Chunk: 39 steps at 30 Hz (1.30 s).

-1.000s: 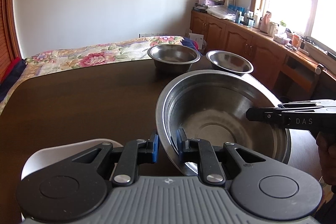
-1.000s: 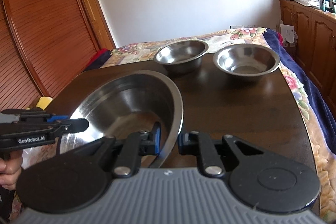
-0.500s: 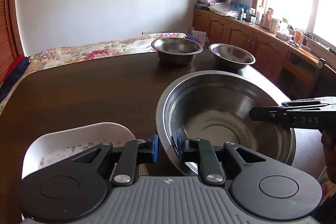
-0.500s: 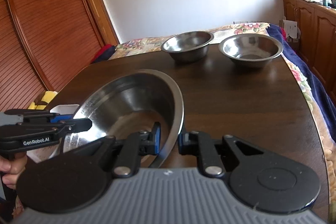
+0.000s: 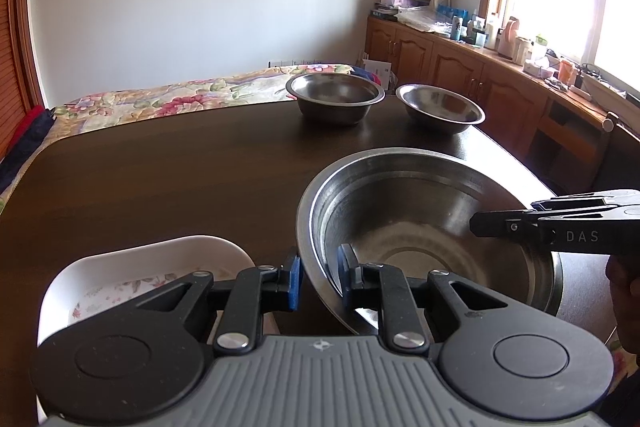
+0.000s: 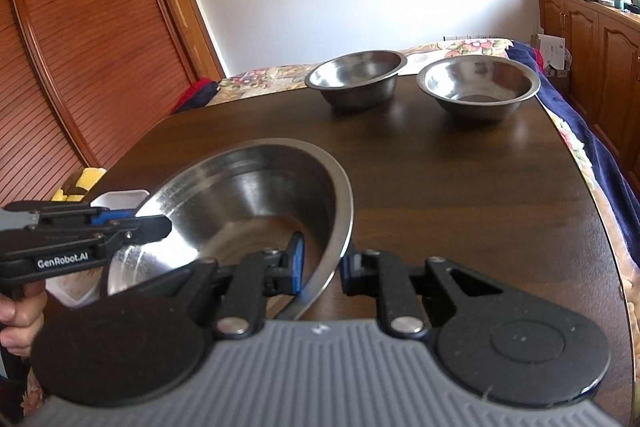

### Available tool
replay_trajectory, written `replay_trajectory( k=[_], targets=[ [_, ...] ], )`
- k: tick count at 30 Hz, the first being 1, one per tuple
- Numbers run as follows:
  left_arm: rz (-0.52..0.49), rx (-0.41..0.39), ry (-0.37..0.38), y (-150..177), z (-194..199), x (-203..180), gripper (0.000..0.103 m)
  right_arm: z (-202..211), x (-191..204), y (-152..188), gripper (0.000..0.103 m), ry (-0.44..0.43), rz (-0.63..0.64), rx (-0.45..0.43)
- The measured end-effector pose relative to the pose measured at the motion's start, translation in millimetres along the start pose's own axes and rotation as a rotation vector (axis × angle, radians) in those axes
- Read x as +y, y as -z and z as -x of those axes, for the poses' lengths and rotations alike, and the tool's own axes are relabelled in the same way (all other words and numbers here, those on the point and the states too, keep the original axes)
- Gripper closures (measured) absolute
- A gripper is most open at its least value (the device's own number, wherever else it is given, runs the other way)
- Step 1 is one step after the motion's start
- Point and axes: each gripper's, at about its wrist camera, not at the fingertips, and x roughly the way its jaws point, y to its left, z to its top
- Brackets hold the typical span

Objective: Organize plates and bowls

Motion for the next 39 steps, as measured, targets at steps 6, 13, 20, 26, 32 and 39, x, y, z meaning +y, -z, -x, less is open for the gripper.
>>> replay_trajectory(
  k=[6, 13, 20, 26, 32, 39],
  targets=[
    [0.001, 0.001, 0.0, 0, 0, 0, 0.082, 0, 0, 0, 0.083, -0.002, 0.001, -0.001],
    [0.001, 0.002, 0.003, 0, 0, 0, 0.082, 1, 2, 1, 0.082, 0.003, 0.01, 0.0],
    [-0.003, -0.001, 0.0, -4, 1, 3, 0.069, 0, 4, 2, 0.082, 0.021, 0.021, 0.0],
    [0.002, -0.024, -0.017, -8, 5, 9, 0.054, 2, 3, -3, 0.075, 0.034, 0.023, -0.014],
    [0.006, -0.056, -0.043, -15, 10, 12, 0.031, 7, 0, -10, 0.075, 0.044, 0.029, -0.035],
    [0.03, -0.118, -0.086, -26, 16, 22, 0.0, 13, -6, -23, 0.068, 0.057, 0.03, -0.074]
  ],
)
